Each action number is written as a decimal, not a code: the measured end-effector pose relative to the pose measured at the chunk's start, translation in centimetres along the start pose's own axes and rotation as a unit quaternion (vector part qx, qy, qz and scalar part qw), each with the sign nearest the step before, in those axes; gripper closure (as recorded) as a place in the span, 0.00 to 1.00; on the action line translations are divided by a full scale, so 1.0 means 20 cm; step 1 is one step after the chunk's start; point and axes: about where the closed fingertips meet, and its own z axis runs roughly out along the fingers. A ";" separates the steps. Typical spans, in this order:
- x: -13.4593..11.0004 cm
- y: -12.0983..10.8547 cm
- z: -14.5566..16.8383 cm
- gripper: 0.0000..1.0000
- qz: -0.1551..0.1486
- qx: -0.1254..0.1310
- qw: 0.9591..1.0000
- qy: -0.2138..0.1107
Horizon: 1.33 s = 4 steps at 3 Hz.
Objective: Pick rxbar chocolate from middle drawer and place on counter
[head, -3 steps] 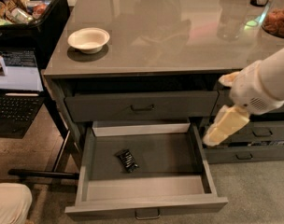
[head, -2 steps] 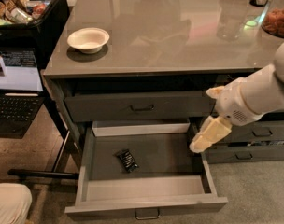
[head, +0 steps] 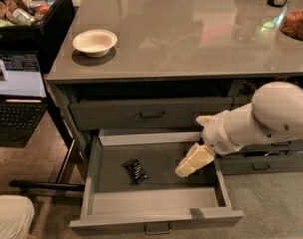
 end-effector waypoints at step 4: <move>0.06 -0.03 0.66 0.00 0.011 -0.015 0.998 -0.057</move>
Offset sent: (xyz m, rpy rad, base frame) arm 0.0561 0.0910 -0.1287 0.1489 0.0268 0.0035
